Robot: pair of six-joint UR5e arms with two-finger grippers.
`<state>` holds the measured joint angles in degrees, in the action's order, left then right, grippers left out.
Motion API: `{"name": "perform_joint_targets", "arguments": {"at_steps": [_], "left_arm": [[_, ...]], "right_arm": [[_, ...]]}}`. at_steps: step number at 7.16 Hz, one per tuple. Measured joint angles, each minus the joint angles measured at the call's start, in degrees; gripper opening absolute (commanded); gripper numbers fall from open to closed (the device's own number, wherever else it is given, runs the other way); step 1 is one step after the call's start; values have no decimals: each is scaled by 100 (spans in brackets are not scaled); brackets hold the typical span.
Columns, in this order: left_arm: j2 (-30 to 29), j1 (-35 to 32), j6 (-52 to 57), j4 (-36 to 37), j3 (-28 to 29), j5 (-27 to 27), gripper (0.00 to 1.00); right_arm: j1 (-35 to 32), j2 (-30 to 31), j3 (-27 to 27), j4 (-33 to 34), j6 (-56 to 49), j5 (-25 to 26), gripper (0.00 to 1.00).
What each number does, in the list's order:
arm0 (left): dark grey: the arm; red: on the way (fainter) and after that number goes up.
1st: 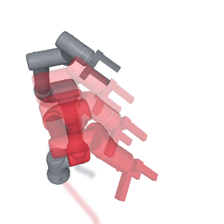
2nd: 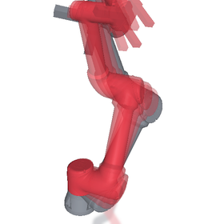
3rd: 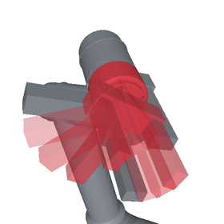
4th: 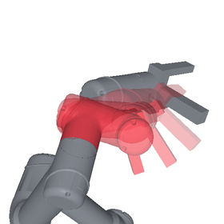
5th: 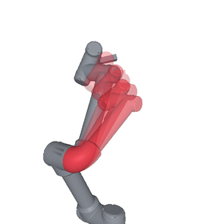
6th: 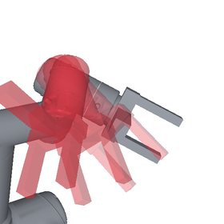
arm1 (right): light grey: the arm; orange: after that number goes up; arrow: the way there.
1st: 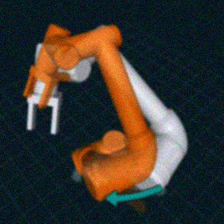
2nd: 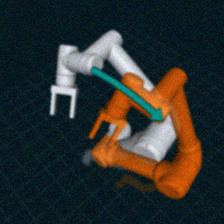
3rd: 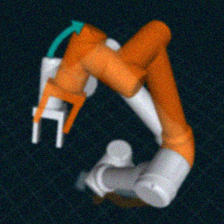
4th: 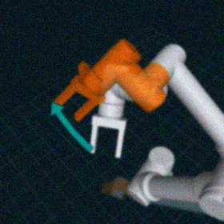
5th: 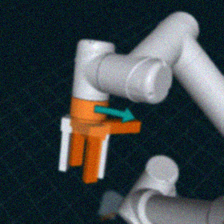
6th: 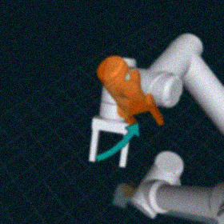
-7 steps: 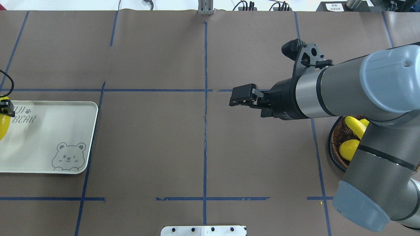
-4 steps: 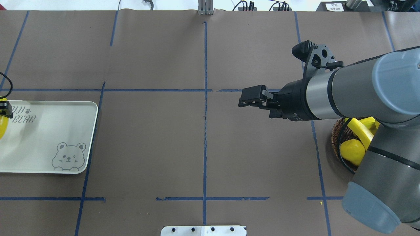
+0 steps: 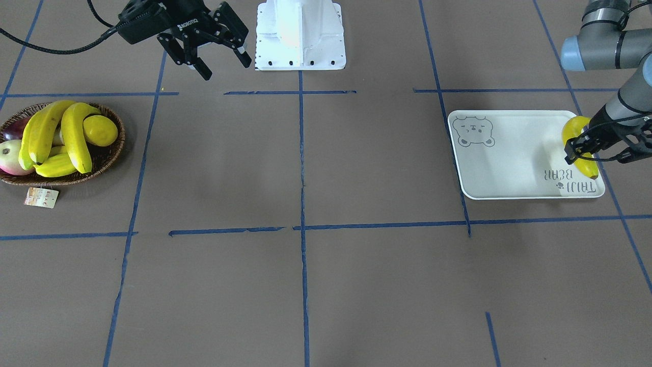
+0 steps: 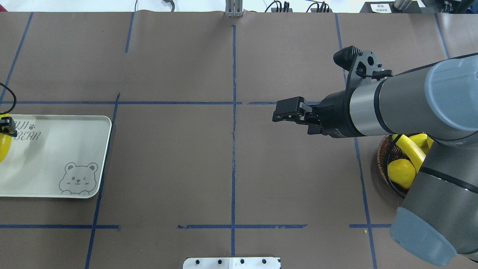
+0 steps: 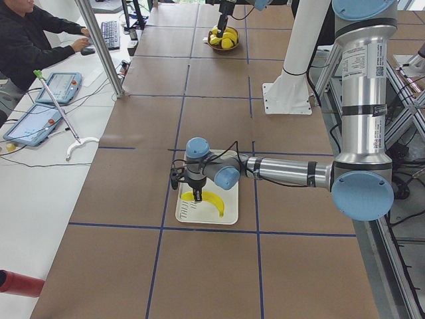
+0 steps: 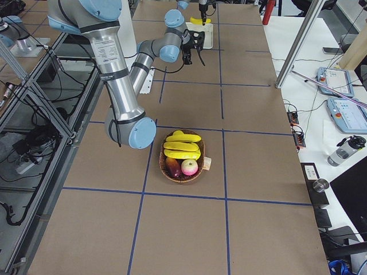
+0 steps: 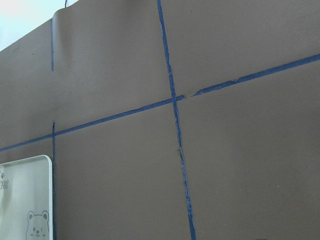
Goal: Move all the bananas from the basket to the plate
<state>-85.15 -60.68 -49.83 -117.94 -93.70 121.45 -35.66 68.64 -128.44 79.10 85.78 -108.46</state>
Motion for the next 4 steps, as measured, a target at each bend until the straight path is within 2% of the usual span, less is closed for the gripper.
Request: {"name": "perform_joint_targets", "arguments": {"at_steps": [1,4], "left_arm": [[-16,49,-5,1,0,4,99],[-27,215,-1,-64,-17,9,99]], "right_arm": [[-15,20,-3,0,0,-2,100],[-49,128,-6,0,-32,-8,100]]}}
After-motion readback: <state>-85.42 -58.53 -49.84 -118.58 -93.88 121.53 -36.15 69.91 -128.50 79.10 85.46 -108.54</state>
